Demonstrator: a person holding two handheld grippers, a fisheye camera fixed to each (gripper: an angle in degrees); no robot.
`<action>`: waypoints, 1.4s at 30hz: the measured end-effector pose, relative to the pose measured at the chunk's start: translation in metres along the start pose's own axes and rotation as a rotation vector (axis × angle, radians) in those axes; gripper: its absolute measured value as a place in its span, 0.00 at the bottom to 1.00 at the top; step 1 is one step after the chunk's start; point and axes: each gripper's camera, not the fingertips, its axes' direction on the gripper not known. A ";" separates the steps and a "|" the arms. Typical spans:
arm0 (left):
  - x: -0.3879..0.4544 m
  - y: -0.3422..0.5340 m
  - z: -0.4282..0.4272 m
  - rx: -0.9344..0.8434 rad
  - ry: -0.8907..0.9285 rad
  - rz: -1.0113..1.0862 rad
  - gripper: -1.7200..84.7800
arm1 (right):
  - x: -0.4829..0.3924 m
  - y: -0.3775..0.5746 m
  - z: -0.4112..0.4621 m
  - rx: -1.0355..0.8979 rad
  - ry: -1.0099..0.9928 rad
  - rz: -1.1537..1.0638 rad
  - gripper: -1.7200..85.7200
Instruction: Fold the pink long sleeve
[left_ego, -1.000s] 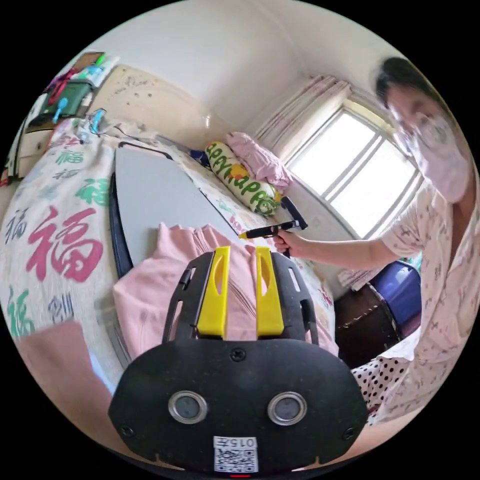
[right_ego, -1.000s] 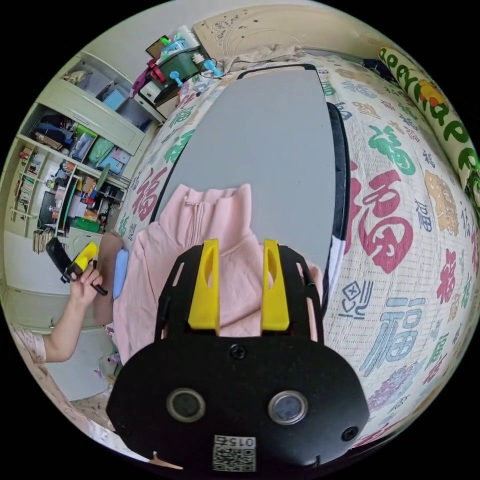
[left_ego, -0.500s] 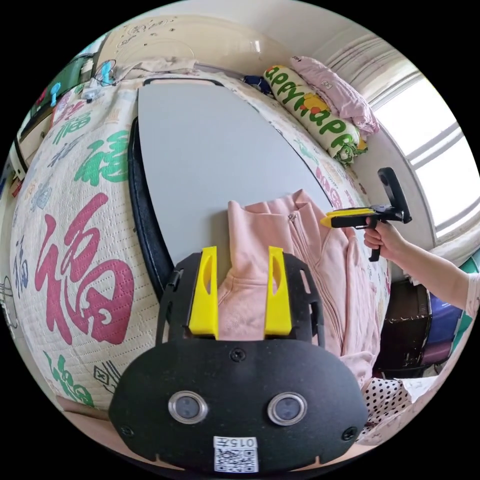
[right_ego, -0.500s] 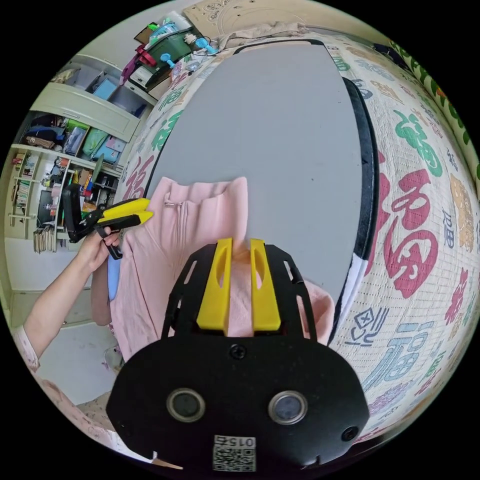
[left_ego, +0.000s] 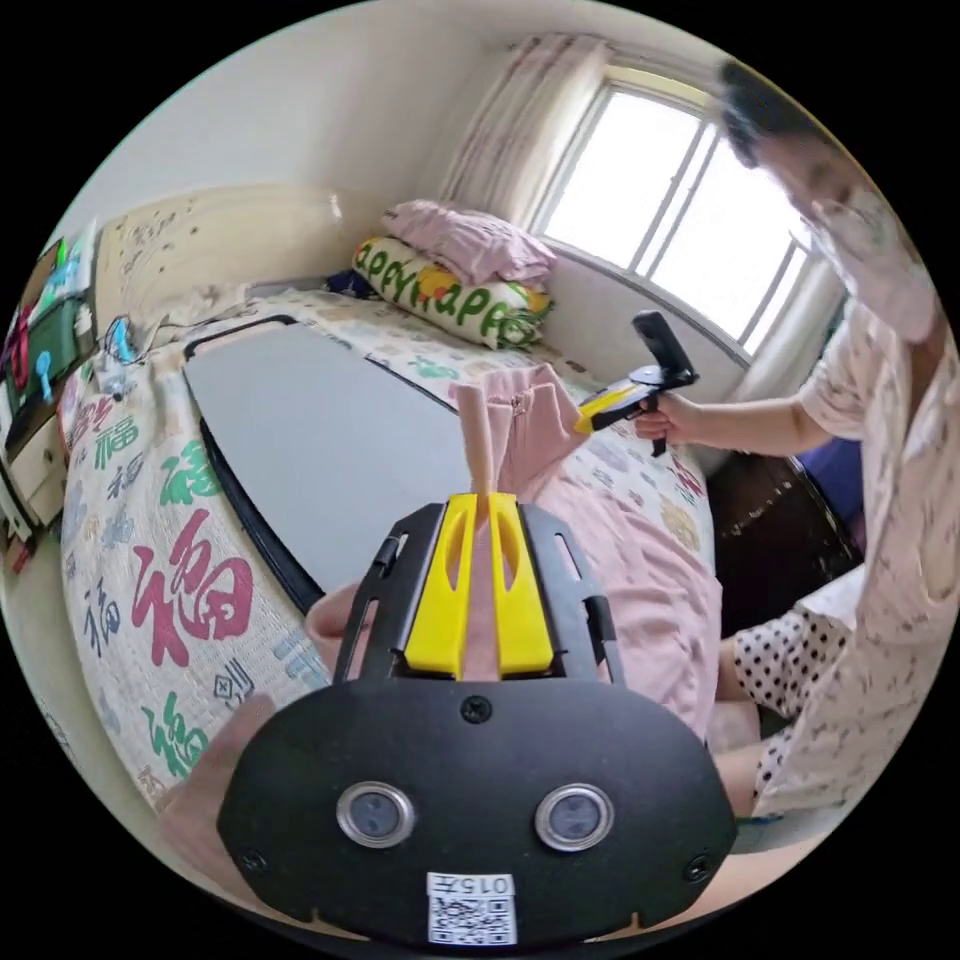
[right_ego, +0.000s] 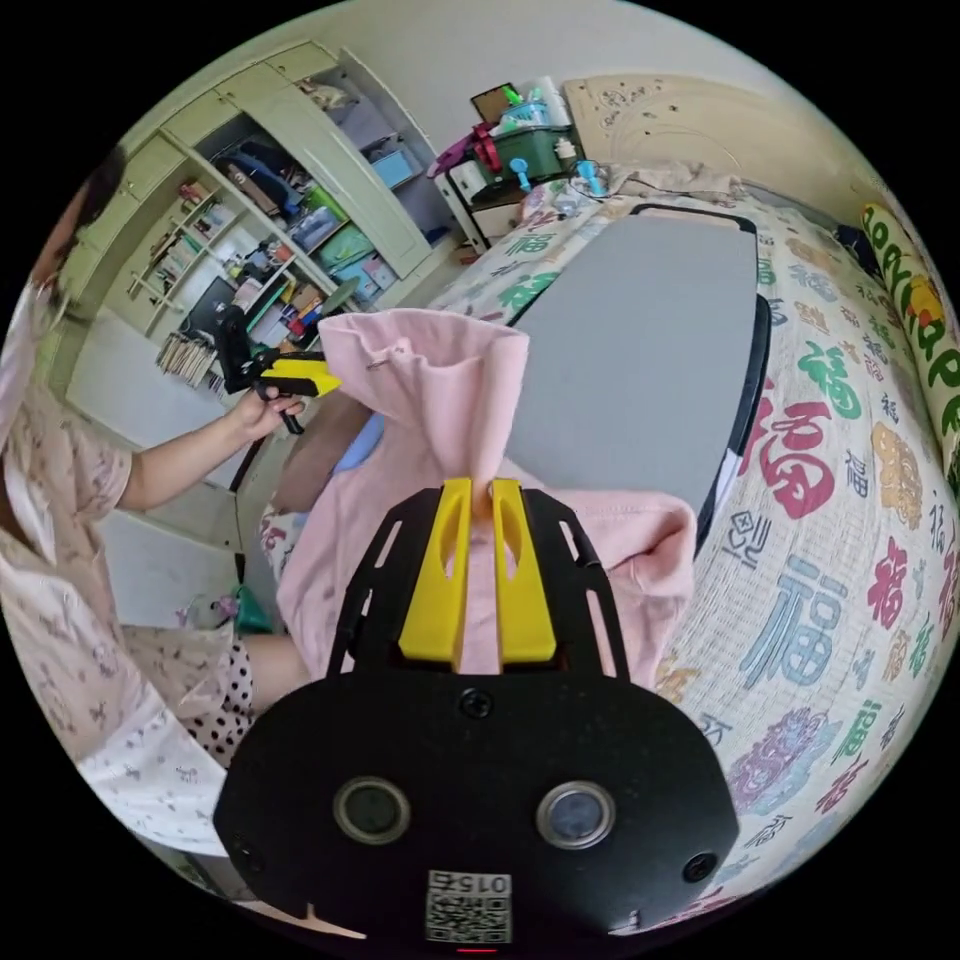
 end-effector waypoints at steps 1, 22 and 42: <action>0.013 0.007 -0.007 -0.016 0.010 0.014 0.02 | -0.012 0.014 -0.009 -0.007 -0.019 -0.010 0.07; 0.219 0.171 0.085 -0.602 0.143 0.048 0.02 | -0.282 0.273 -0.012 -0.619 0.003 -0.263 0.04; -0.010 0.099 0.061 -0.035 -0.295 -0.882 0.16 | -0.115 0.059 -0.160 -0.108 -0.072 0.764 0.22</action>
